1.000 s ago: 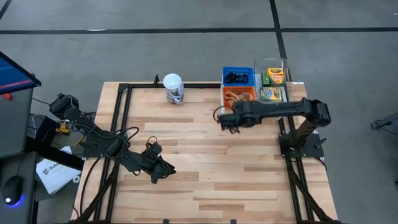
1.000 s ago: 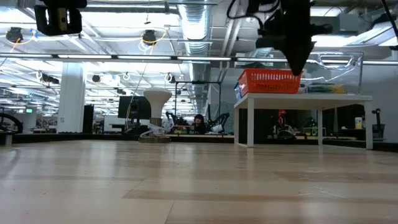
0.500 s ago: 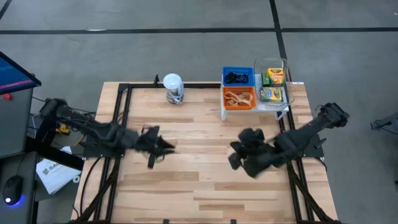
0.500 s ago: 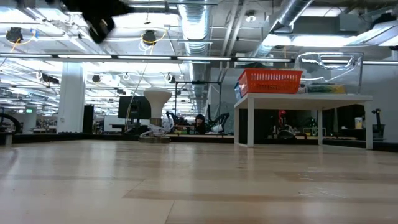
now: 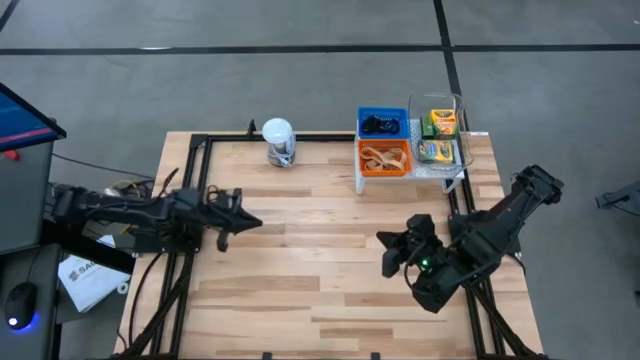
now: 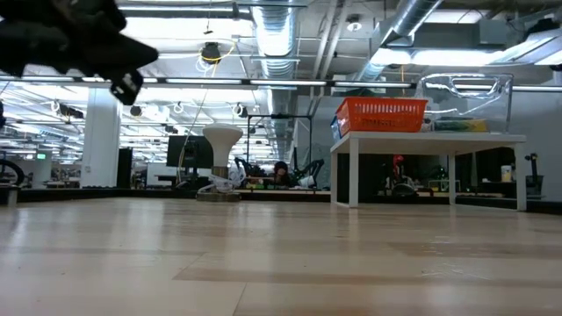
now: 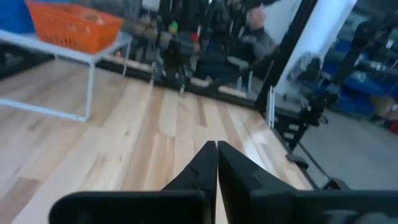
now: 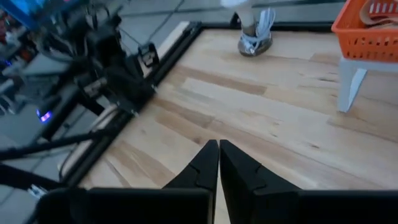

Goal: Pick & Place Office Desk Supplies
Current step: Return to Home Position

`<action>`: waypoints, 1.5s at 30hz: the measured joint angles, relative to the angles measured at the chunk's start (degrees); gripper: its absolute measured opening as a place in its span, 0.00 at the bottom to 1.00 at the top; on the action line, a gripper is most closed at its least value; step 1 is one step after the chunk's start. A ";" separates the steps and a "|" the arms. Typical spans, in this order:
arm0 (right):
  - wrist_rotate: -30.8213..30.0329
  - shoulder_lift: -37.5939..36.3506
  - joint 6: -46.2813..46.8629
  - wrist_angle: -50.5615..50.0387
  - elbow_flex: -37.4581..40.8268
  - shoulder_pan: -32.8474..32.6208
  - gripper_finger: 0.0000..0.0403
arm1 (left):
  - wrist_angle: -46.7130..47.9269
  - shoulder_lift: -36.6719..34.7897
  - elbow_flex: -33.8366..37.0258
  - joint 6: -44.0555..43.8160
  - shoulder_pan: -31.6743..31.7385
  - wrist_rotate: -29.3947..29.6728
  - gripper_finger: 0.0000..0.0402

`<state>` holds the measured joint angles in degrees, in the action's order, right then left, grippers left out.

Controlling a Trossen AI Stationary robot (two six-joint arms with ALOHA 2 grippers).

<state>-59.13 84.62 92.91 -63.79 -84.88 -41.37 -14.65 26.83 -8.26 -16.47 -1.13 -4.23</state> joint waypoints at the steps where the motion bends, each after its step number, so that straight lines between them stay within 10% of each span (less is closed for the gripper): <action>1: -0.62 0.00 0.42 -0.02 0.00 -0.26 0.03 | 0.09 -2.74 1.39 0.00 -0.57 0.92 0.01; 14: -0.97 0.00 1.65 1.84 0.00 -0.60 0.03 | 23.33 -26.86 3.56 4.88 -1.70 4.75 0.00; 26: 3.96 0.00 -4.27 4.36 0.00 0.95 0.03 | 23.44 -23.97 4.20 -2.88 -1.68 9.77 0.01; 37: 51.23 8.65 -48.55 16.51 0.08 21.60 0.03 | 20.52 -17.90 4.33 -5.00 -1.70 9.82 0.01; 45: 53.27 1.83 -85.54 51.29 4.83 31.09 0.03 | 20.48 -14.62 4.31 -5.00 -1.70 9.82 0.01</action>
<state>-5.86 86.45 7.37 -12.50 -80.05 -10.28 5.83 12.21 -3.95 -21.47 -2.83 5.58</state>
